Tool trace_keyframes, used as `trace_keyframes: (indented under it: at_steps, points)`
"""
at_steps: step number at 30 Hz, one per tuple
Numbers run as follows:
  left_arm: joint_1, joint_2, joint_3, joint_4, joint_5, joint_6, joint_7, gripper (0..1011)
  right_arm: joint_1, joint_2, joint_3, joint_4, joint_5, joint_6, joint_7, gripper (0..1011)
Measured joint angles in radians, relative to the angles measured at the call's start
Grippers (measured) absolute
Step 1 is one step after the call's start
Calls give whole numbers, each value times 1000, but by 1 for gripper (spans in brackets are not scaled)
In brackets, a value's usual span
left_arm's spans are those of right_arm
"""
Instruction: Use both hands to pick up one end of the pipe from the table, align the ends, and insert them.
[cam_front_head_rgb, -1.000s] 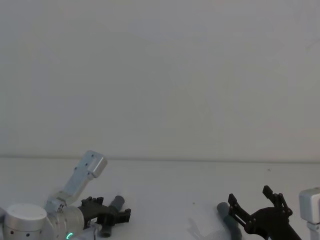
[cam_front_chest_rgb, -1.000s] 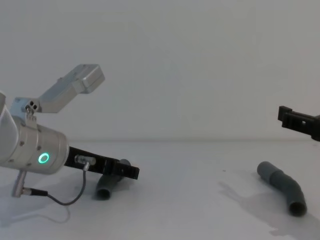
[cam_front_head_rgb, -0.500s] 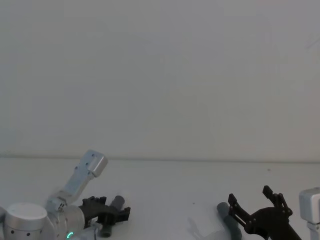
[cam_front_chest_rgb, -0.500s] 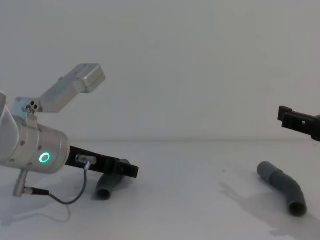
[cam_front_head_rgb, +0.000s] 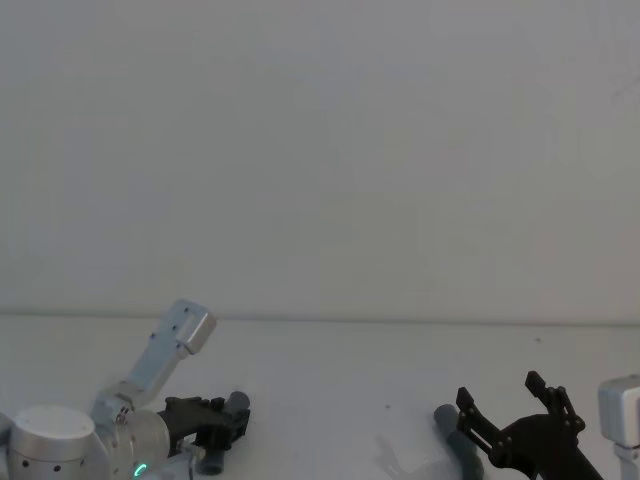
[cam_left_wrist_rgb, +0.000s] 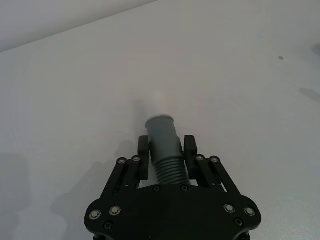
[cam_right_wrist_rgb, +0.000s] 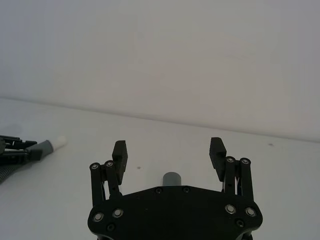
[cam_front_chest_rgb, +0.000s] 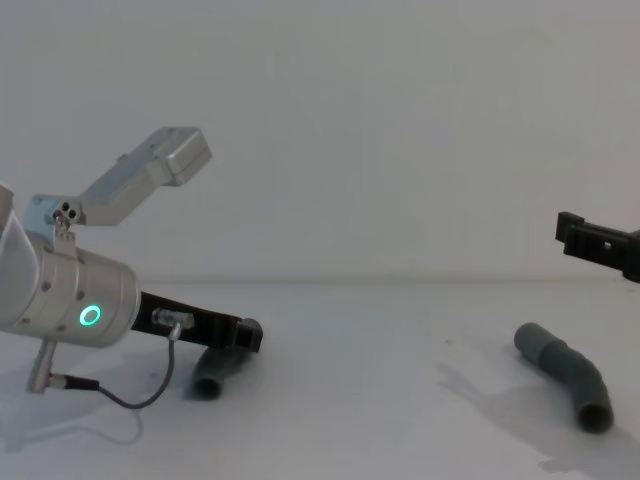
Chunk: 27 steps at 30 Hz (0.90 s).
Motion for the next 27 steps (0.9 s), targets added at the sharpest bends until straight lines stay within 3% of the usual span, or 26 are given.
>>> trace_keyframes:
  at_steps: [5, 27]
  points:
    - [0, -1, 0, 1, 0, 0, -1, 336, 0, 0, 0, 0, 0, 0, 0, 1000]
    - [-1, -1, 0, 1, 0, -1, -1, 332, -1, 9, 0, 0, -5, 5, 9, 1000]
